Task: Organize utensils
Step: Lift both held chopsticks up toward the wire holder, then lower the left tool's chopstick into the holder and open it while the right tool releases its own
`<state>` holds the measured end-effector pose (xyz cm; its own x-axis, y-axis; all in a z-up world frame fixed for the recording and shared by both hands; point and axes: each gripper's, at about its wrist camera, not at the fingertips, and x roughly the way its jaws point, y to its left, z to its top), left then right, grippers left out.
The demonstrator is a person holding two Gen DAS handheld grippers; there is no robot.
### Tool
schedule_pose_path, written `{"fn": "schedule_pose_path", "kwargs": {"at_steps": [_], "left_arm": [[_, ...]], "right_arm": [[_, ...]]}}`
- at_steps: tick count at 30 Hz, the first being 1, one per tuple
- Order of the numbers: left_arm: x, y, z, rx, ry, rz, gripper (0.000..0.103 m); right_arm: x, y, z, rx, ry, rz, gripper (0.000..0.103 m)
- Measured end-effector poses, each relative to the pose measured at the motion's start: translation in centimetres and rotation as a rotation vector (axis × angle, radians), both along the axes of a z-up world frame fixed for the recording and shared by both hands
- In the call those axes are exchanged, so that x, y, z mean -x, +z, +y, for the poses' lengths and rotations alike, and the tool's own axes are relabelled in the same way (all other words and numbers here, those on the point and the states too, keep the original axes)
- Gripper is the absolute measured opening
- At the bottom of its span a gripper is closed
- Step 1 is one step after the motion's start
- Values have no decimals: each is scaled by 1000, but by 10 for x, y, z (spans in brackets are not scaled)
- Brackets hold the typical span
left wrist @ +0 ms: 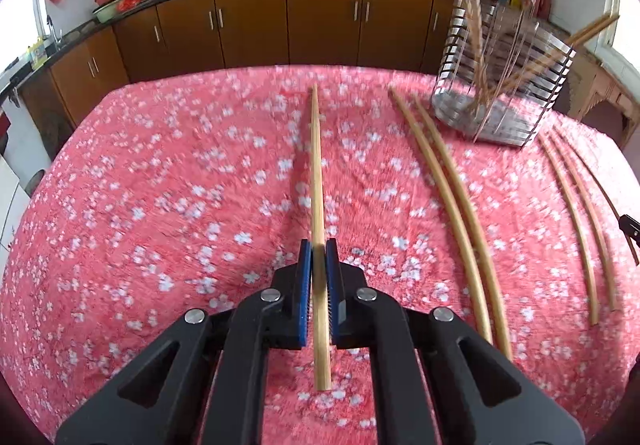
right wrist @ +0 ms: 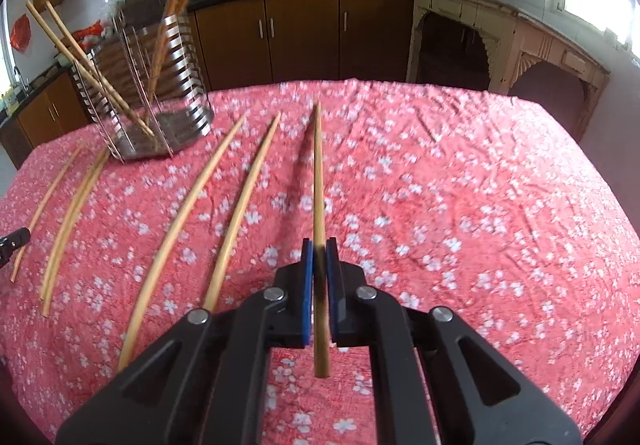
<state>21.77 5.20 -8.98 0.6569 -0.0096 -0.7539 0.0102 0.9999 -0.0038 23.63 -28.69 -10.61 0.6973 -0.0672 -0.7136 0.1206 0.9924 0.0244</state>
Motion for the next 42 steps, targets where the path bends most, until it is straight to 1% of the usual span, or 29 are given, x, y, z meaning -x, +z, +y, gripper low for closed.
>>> {"fn": "schedule_pose_path", "kwargs": {"at_steps": [4,5,10,15,16,20,28,32,35,38,40,42], "left_arm": [[16,29,8,25,-14,-88,7],[22,40,9,33,-19,-126,7],[39,79,18,72,-36,-251,7],[36,111,27,126,-31,-352,7],[36,115,28,134,-29,-364,7],[34,129,32,146,-21,-402,7],[32,140,29,144,-15,-424,7],[29,149,28,155,-15,-434,7],[27,173,20,172,-30,-477,7],[27,205,5,207,-57,-543,7],[26,222,-4,245,-74,-579,7],[22,239,-15,283,-88,-611,7]], "right_arm": [[17,30,-4,2,-3,-88,8],[22,40,-5,5,-4,-117,8],[38,76,-9,3,-4,-231,8],[47,109,-14,-17,-6,-354,7],[49,117,-15,-23,-6,-379,7],[51,135,-20,-32,-8,-434,7],[52,154,-17,-45,13,-472,7],[50,176,-16,-102,53,-499,7],[53,204,-13,-167,96,-551,7],[49,236,-5,-224,136,-610,7],[42,251,3,-240,154,-636,7],[28,261,14,-235,160,-662,7]]}}
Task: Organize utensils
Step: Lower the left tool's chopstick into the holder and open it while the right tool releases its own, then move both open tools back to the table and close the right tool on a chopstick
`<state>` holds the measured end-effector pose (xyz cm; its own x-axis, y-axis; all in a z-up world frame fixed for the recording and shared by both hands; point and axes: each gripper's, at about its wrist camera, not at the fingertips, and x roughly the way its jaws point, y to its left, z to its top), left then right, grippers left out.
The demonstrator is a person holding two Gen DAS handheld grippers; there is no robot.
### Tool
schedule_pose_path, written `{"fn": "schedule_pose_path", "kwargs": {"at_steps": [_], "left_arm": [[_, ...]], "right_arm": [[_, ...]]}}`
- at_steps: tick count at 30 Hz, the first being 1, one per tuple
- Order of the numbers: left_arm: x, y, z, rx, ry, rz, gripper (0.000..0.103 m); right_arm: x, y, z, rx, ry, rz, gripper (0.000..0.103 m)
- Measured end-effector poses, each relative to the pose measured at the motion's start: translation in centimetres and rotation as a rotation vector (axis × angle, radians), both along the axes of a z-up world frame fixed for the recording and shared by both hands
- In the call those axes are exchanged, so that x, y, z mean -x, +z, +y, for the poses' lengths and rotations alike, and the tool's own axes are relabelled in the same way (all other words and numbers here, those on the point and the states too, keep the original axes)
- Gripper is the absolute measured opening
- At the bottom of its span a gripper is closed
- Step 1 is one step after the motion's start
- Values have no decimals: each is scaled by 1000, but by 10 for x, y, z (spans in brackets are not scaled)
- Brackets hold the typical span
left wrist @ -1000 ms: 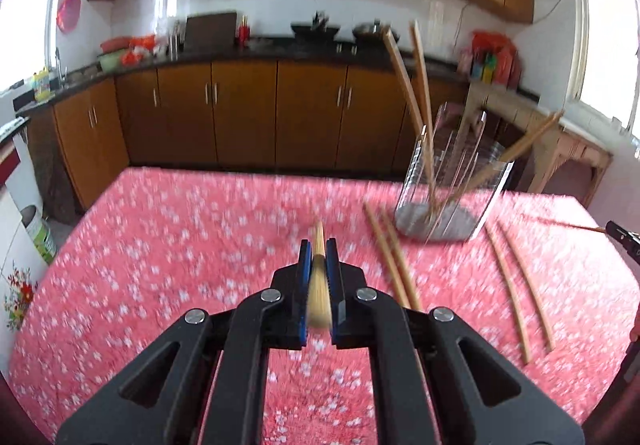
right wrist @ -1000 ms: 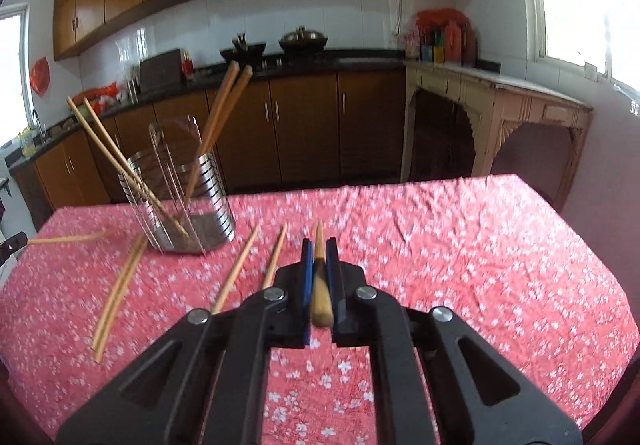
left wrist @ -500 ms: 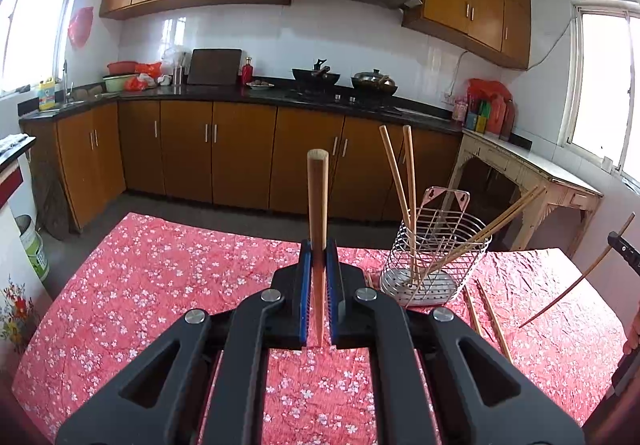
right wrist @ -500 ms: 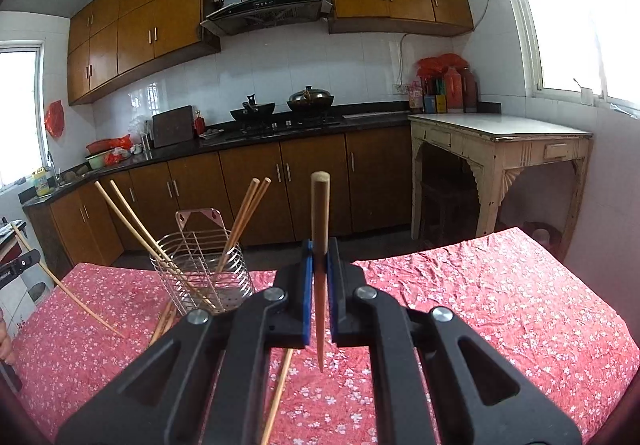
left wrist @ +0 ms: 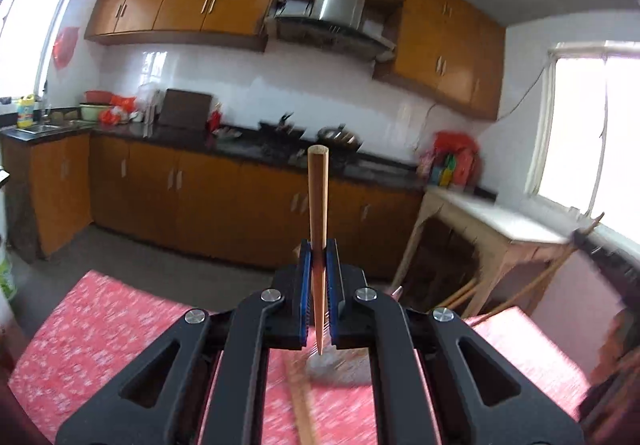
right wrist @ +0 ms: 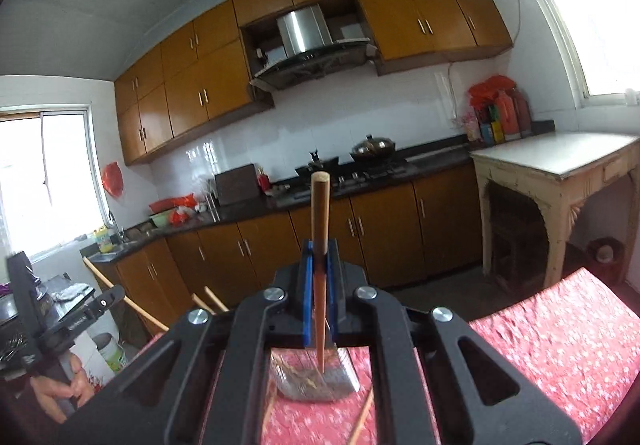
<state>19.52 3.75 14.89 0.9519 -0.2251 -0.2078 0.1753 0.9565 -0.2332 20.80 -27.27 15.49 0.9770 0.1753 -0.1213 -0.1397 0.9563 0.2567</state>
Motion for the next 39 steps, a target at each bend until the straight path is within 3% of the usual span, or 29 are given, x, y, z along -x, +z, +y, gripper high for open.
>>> {"fn": "schedule_pose_path", "kwargs": {"at_steps": [3,7,17,29,35,38,39], "left_arm": [[-10,12,-16,12,6,-38,7],[-29,7,-31,5,17,-35,7],[-65,-37,-36,1,-2,88,7],[-81,-56,-40,-19,-22,173,7],[-80,-60,-38,-32,-20,195,8],[-75,-56,-34,-31,-6,187,17],[-72,-54,-32,-29,2,180,26]], "right_arm": [[-23,1,16,-2,12,1,7],[-49,-7,31,18,21,10,7],[-91,-45,42,-1,55,128,7],[-117,-77,44,-28,64,241,8],[-116,-82,41,-8,17,257,25],[-106,-77,35,2,-2,234,27],[-102,-76,33,6,-10,225,27]]}}
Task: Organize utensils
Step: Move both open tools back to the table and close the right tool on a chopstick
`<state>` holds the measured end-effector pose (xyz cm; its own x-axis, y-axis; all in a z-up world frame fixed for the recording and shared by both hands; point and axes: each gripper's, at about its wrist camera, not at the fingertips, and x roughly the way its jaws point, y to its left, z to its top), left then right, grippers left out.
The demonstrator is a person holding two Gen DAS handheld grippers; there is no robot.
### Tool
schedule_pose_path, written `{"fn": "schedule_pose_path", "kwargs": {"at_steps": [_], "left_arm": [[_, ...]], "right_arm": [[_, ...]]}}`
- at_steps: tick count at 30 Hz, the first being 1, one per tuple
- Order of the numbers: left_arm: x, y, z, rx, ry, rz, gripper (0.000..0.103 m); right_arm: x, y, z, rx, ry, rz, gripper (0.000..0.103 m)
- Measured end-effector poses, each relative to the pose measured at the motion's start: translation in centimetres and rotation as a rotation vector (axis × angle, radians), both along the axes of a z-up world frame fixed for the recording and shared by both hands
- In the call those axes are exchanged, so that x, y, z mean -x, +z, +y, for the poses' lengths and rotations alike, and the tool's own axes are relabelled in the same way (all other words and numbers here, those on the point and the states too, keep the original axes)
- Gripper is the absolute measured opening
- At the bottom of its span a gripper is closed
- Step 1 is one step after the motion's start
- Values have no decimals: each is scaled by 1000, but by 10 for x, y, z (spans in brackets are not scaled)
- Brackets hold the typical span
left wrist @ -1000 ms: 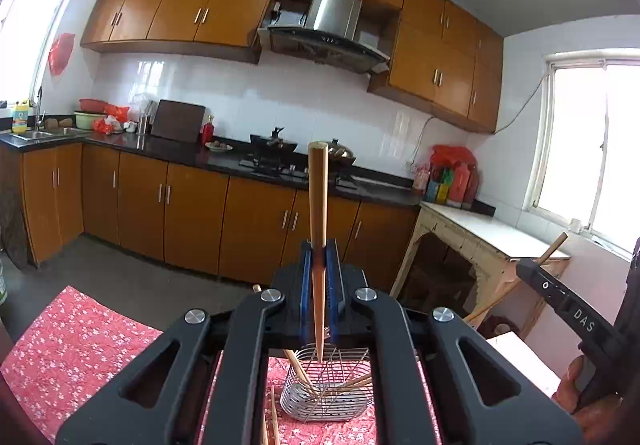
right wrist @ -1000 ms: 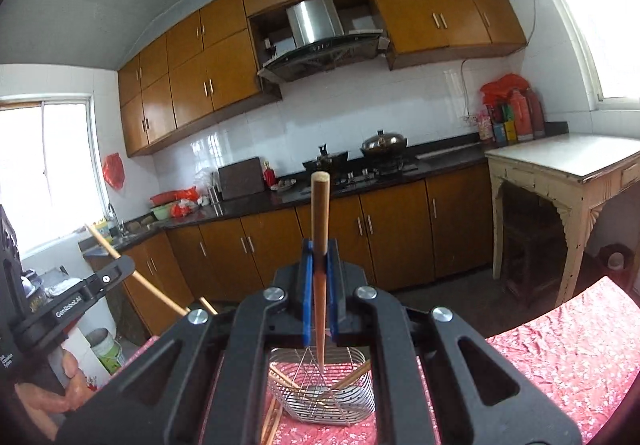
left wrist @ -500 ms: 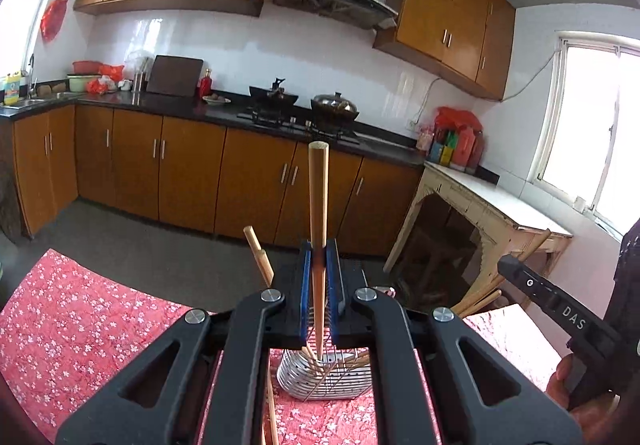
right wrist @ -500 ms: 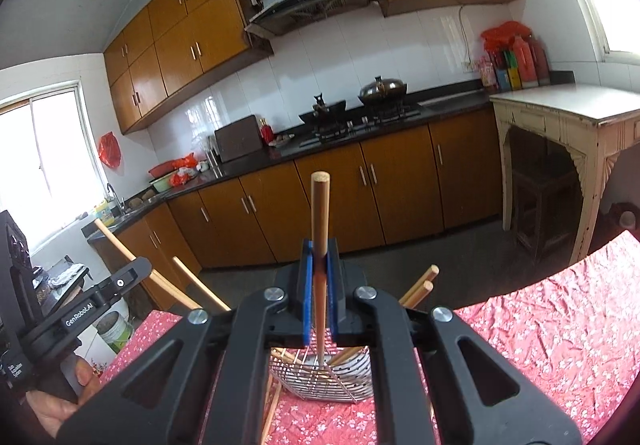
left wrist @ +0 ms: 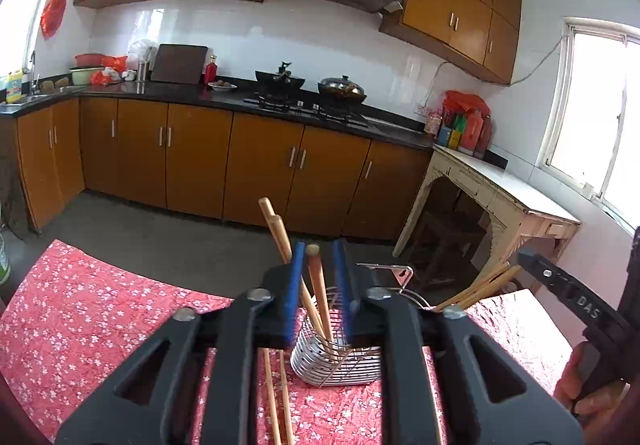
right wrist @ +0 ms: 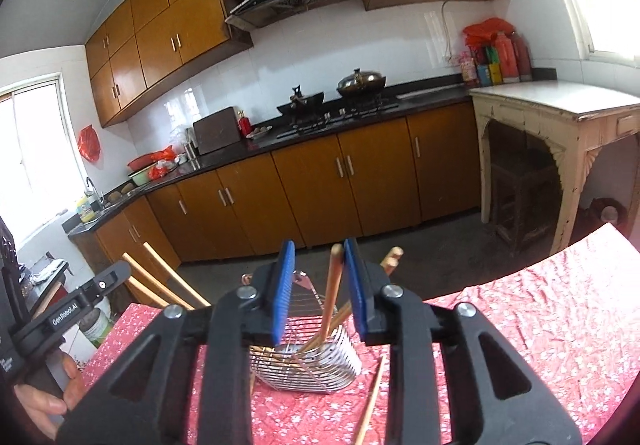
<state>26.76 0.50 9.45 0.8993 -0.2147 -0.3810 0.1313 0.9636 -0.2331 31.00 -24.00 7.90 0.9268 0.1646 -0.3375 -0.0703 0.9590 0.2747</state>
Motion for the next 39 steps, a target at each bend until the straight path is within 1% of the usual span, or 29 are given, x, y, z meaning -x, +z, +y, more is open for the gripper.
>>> {"fn": "schedule_pose_path", "kwargs": {"at_steps": [1,2,6,8,10,12,13,14,15,17,18,19,20,21,24,26,28,32,33,34,35,36,39], "left_arm": [[1,2,2,1,7,-6,33],[6,5,6,5,18,-18,35],[17,14,18,16,42,-39,36],[25,18,26,20,53,-53,36],[36,20,34,16,67,-67,37],[49,15,43,5,84,-73,39],[53,11,47,-6,92,-70,40],[58,4,51,-20,100,-62,40],[60,-4,53,-33,104,-49,41],[61,-22,55,-64,107,-10,41],[60,-36,54,-86,107,29,41],[58,-48,53,-100,103,58,41],[55,-64,51,-116,94,100,41],[54,-74,49,-124,88,126,41],[50,-109,43,-136,58,214,41],[50,-125,39,-142,43,253,41],[50,-140,34,-147,23,289,41],[52,-153,31,-139,-1,320,41],[52,-155,30,-136,-8,325,41],[52,-157,28,-135,-16,330,41],[52,-159,27,-135,-24,334,41],[52,-162,24,-138,-31,338,41],[51,-168,17,-143,-52,353,41]], "right_arm": [[5,2,-3,6,-9,-10,28],[12,3,-6,11,-21,-24,29],[38,5,-21,20,-53,-53,30],[53,2,-30,28,-74,-56,30],[66,-6,-39,38,-95,-44,30],[76,-22,-47,54,-110,-6,30],[78,-31,-50,63,-115,20,30],[78,-47,-53,75,-118,74,30],[76,-57,-55,78,-114,109,30],[71,-86,-55,76,-92,203,30],[68,-106,-53,72,-79,258,30],[66,-116,-51,68,-69,290,30],[64,-130,-49,61,-52,333,30],[61,-147,-44,52,-31,382,30],[57,-174,-28,72,12,457,29],[57,-187,-17,99,30,487,29],[55,-194,-6,137,37,508,29],[52,-207,6,208,17,537,29],[52,-208,7,217,12,529,27],[52,-206,5,234,5,527,19],[51,-207,4,254,-7,523,9],[49,-207,1,253,-22,525,8],[41,-205,-20,184,-98,543,8]]}}
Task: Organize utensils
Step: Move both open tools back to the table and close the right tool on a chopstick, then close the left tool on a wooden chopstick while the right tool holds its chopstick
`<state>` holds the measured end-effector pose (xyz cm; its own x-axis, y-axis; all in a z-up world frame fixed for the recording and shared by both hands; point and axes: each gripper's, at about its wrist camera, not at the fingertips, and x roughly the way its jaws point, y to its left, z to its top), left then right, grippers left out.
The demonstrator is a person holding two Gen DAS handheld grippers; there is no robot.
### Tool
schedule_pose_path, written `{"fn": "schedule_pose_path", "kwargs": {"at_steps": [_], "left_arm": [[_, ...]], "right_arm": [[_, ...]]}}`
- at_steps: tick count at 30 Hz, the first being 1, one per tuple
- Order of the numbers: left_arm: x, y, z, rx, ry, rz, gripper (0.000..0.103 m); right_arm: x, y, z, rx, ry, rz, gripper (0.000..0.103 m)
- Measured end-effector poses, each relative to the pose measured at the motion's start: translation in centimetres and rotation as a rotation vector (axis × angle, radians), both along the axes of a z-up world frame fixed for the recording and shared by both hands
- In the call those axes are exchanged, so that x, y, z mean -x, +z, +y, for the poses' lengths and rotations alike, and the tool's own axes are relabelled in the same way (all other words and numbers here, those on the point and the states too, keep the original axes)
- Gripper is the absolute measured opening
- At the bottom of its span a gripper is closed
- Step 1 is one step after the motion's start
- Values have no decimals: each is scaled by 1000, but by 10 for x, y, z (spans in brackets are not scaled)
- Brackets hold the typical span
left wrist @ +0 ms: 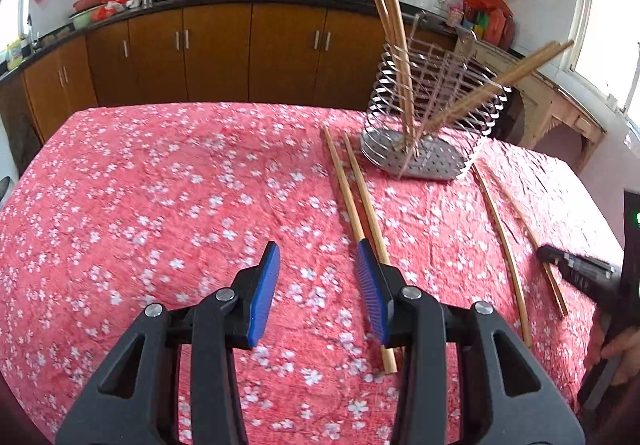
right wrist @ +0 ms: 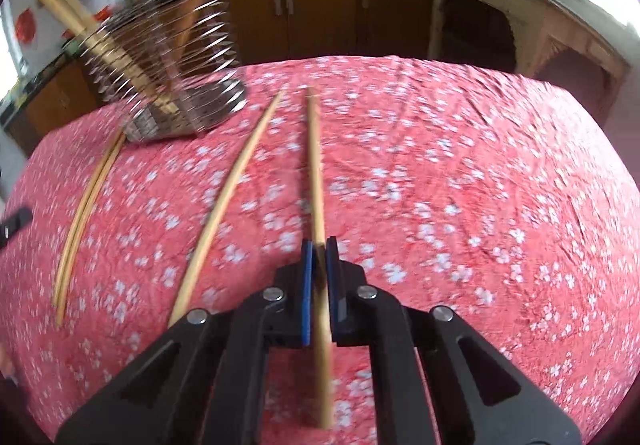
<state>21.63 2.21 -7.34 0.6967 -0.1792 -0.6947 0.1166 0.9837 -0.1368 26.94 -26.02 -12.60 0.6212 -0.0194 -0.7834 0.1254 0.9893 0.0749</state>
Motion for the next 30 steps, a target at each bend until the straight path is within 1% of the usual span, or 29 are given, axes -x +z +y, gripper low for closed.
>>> {"fn": "schedule_pose_path", "kwargs": {"at_steps": [3,6,8,17,19,20,22,24,27,30], "left_arm": [[-3,-6,-8,6,-27,26,41],[-4,-12,-16,-2,-48,47,41],[-5,-16,-21,-13,-59,59,40],[-7,-27,-35,-58,-83,105,32],[-8,-28,-38,-77,-84,103,27],[-9,-28,-39,-84,-82,101,25],[-11,-28,-41,-114,-67,96,13],[-19,-29,-37,-117,-35,102,7],[-30,-28,-21,-95,23,112,7],[-33,-29,-8,-79,39,114,7]], "right_arm": [[-2,1,-8,-32,-13,2,8],[-2,1,-5,-4,3,-2,8],[-2,0,-4,-4,9,-3,8],[1,0,-3,-13,16,-4,8],[1,0,-3,-12,15,-4,8],[-1,-1,-3,-11,16,-4,8],[-2,-1,-2,-1,22,-5,8],[-4,-1,-3,0,22,-6,8],[-7,-1,-13,-13,-13,-14,8],[-9,-1,-20,-24,-21,-18,8]]}}
